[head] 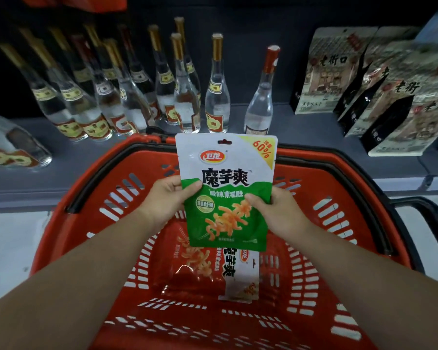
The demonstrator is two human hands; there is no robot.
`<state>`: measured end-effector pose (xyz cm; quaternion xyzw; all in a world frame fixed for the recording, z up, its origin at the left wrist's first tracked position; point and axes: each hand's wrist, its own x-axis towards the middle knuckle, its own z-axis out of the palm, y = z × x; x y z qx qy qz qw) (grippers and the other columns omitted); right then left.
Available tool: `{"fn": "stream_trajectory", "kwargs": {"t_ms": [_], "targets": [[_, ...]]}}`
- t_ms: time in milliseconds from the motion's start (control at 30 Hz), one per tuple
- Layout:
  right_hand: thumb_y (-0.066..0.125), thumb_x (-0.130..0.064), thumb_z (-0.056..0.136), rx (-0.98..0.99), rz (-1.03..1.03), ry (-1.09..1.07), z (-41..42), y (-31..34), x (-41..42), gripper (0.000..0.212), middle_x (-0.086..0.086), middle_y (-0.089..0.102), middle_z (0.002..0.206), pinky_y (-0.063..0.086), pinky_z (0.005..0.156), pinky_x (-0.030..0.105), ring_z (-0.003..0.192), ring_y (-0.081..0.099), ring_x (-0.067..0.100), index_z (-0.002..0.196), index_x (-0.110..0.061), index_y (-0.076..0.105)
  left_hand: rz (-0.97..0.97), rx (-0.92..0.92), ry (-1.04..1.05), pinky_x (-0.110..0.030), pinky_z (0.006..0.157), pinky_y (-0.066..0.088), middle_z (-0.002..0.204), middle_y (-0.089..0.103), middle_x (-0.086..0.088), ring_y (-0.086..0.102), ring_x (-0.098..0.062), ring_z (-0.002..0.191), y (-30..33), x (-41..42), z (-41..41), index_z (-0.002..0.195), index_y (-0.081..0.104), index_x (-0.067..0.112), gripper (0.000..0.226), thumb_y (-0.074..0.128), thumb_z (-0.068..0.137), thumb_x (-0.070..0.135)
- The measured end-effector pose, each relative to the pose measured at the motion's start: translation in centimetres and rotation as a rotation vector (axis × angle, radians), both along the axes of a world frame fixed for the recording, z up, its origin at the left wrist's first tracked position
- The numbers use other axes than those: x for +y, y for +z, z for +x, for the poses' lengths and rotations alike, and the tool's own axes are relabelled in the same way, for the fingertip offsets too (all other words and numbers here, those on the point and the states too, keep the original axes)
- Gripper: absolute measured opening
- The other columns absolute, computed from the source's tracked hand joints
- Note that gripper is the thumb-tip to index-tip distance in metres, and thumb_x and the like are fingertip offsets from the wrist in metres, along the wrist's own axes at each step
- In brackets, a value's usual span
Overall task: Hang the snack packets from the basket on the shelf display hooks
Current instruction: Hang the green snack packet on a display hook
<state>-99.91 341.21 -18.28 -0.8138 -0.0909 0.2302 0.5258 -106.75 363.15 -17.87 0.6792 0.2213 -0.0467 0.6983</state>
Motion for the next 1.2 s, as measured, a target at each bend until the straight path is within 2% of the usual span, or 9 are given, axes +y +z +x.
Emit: {"fn": "stream_trajectory", "kwargs": {"t_ms": [233,400,500,600,733,833,967,1100,1200], "targets": [[0.064,-0.023,0.09,0.011,-0.039,-0.045,-1.1,12.3,-1.6,0.016,0.007,0.075,0.097,0.056,0.083,0.037,0.089,0.07,0.022,0.097,-0.012,0.073,0.023,-0.043,0.071,-0.029,0.065,0.059,0.093,0.076,-0.007,0.073,-0.019,0.079,11.2,-1.9,-1.6,0.103,0.071,0.007,0.018,0.064,0.087,0.011],[0.06,-0.026,0.093,-0.008,-0.004,-0.053,-0.8,26.6,-1.9,0.012,0.009,0.072,0.094,0.057,0.07,0.03,0.084,0.068,0.021,0.094,-0.019,0.07,0.021,-0.078,0.059,-0.023,0.062,0.057,0.093,0.076,-0.006,0.074,-0.016,0.078,25.6,-2.0,-1.4,0.104,0.071,0.007,0.017,0.064,0.089,0.012],[0.056,-0.031,0.095,-0.038,0.023,-0.06,-0.5,37.1,-1.5,0.016,0.02,0.07,0.103,0.056,0.083,0.049,0.097,0.066,0.037,0.096,-0.023,0.069,0.02,-0.117,0.049,-0.036,0.075,0.059,0.1,0.075,-0.013,0.073,-0.027,0.091,35.8,-1.6,-0.9,0.11,0.069,0.003,0.023,0.065,0.09,0.014],[0.054,-0.041,0.094,-0.084,0.003,-0.052,-0.1,47.2,-1.1,0.038,0.036,0.058,0.113,0.05,0.084,0.061,0.099,0.06,0.05,0.103,-0.006,0.067,0.058,-0.166,0.075,-0.036,0.071,0.061,0.09,0.077,-0.006,0.073,-0.017,0.08,46.5,-1.6,-0.3,0.104,0.07,0.002,0.017,0.064,0.09,0.01],[0.054,-0.037,0.095,-0.164,0.026,-0.071,0.1,60.6,-0.7,0.039,0.033,0.063,0.106,0.054,0.078,0.049,0.088,0.066,0.041,0.099,-0.001,0.067,0.093,-0.256,0.08,-0.027,0.064,0.061,0.092,0.076,-0.006,0.073,-0.012,0.073,60.0,-1.3,0.0,0.101,0.071,0.006,0.015,0.065,0.088,0.011],[0.055,-0.037,0.095,-0.184,0.062,-0.102,0.1,69.5,-0.7,0.031,0.01,0.074,0.095,0.056,0.083,0.044,0.086,0.07,0.028,0.103,-0.011,0.07,0.133,-0.325,0.068,-0.022,0.057,0.057,0.088,0.077,-0.005,0.073,-0.011,0.071,69.3,-1.2,-0.1,0.102,0.072,0.006,0.017,0.066,0.088,0.013],[0.055,-0.037,0.095,-0.254,0.07,-0.116,-0.2,79.3,-1.0,0.034,-0.005,0.061,0.063,0.041,0.051,0.023,0.055,0.054,0.01,0.094,-0.006,0.068,0.181,-0.42,0.057,-0.017,0.055,0.054,0.087,0.077,-0.002,0.073,-0.009,0.069,79.7,-1.4,-0.7,0.101,0.072,0.005,0.016,0.065,0.089,0.014],[0.057,-0.033,0.094,-0.336,0.136,-0.133,-1.1,87.5,-1.0,0.021,-0.011,0.067,0.083,0.044,0.054,0.013,0.072,0.06,0.003,0.103,-0.019,0.069,0.191,-0.49,0.038,-0.018,0.051,0.052,0.087,0.076,-0.005,0.072,-0.01,0.067,87.9,-1.4,-1.0,0.096,0.071,0.008,0.013,0.064,0.09,0.016],[0.058,-0.034,0.094,-0.436,0.133,-0.139,-1.6,92.0,-0.9,0.026,0.007,0.072,0.086,0.046,0.057,0.019,0.067,0.06,0.014,0.089,-0.012,0.071,0.229,-0.565,0.069,-0.018,0.05,0.052,0.07,0.075,0.005,0.071,-0.007,0.062,92.2,-1.3,-1.0,0.082,0.069,0.013,0.008,0.067,0.088,0.018]]}}
